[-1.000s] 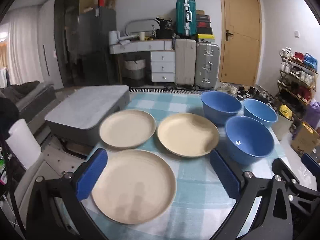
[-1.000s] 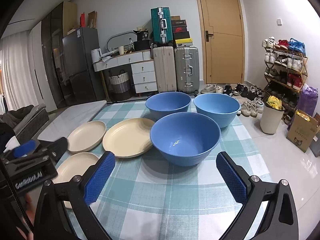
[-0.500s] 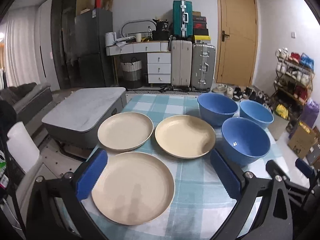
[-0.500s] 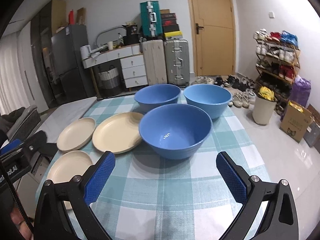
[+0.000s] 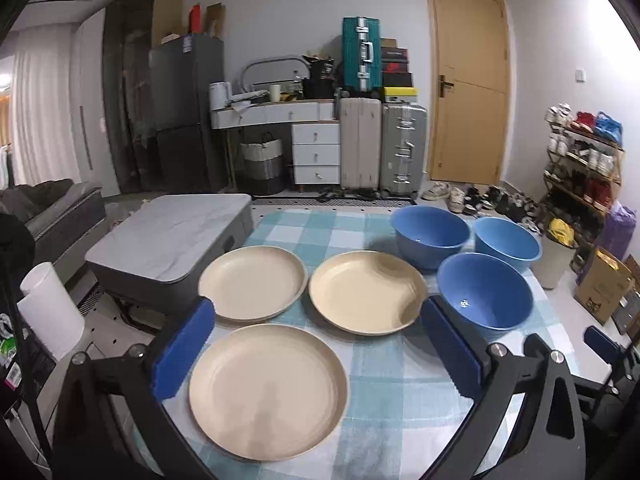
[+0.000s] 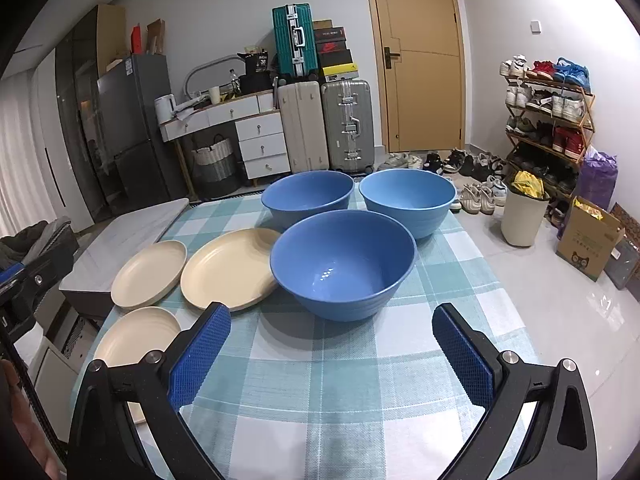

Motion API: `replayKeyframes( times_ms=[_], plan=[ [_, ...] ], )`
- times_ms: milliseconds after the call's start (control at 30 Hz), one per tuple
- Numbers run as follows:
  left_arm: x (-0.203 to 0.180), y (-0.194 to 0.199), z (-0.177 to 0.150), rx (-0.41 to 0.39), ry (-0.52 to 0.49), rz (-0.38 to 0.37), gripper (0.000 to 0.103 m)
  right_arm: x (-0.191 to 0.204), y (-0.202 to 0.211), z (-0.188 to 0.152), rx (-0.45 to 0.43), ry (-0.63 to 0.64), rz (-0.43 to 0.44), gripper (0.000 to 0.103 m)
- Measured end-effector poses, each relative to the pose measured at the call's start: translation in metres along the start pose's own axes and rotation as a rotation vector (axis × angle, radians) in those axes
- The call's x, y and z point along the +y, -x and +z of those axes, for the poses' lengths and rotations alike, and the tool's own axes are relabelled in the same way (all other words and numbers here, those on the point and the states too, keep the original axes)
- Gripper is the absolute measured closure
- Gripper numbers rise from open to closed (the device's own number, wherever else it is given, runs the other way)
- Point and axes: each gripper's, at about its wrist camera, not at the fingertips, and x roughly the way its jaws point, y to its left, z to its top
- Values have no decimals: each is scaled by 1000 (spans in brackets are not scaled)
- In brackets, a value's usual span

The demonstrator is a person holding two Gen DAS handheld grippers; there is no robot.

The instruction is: Organize plates and bowls

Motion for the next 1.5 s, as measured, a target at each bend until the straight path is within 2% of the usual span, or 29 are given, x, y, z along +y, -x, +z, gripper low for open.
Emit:
replayKeyframes(
  times_ms=[100,233,333,433,633,800,1000,1500],
  plan=[
    [1,-3,-1,-17,-27,-37,0,1,1,0,-1,8,12,0],
    [-2,-5,-3,-36,-65,-17,0,3,3,0,-26,37,0,0],
    [-1,-5,-4,-31,-50,-38,0,7,10,0,-70,65,-23,0],
    [-3,-4,-5,-53,-71,-34,0,10,14,1,-81,71,1,0],
    [3,-12,-6,5,-29,-77,0,19,17,-1,-71,97,7,0],
    [6,-16,-7,13,-25,-61,0,19,21,-5,-57,77,68,0],
    [2,-14,-10,7,-43,-46,0,22,27,-6,-73,80,29,0],
    [2,-18,-11,28,-44,-31,0,21,32,-6,-78,72,31,0]
  ],
)
